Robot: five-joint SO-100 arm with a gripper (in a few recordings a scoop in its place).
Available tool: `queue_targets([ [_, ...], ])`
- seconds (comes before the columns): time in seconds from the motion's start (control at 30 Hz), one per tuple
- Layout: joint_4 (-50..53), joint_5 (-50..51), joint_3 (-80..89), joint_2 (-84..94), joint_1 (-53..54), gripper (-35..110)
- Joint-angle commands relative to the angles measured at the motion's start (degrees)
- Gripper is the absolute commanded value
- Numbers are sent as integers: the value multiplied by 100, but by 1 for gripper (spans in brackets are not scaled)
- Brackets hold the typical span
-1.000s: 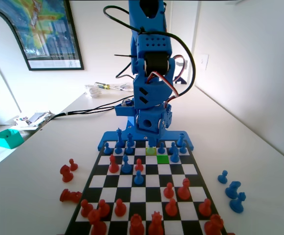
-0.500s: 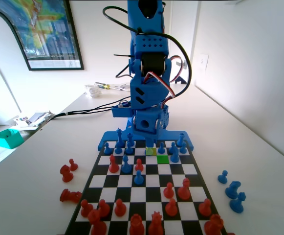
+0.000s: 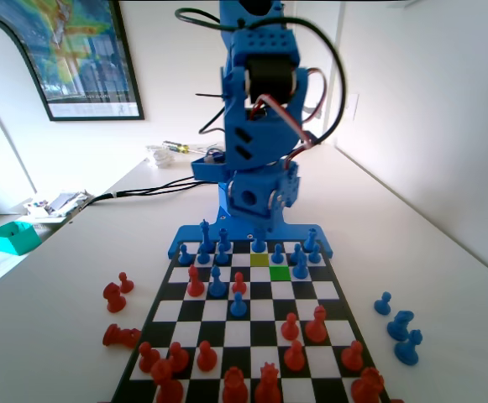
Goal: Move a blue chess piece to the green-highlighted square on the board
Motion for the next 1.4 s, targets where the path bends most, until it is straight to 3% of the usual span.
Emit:
queue_targets([
  [0.0,158,457,-475,44,-246,1],
  [0.43,-993,1775,-114,-334,-729,1],
  [1.37,-1863,1811,598,-439,-905,2],
])
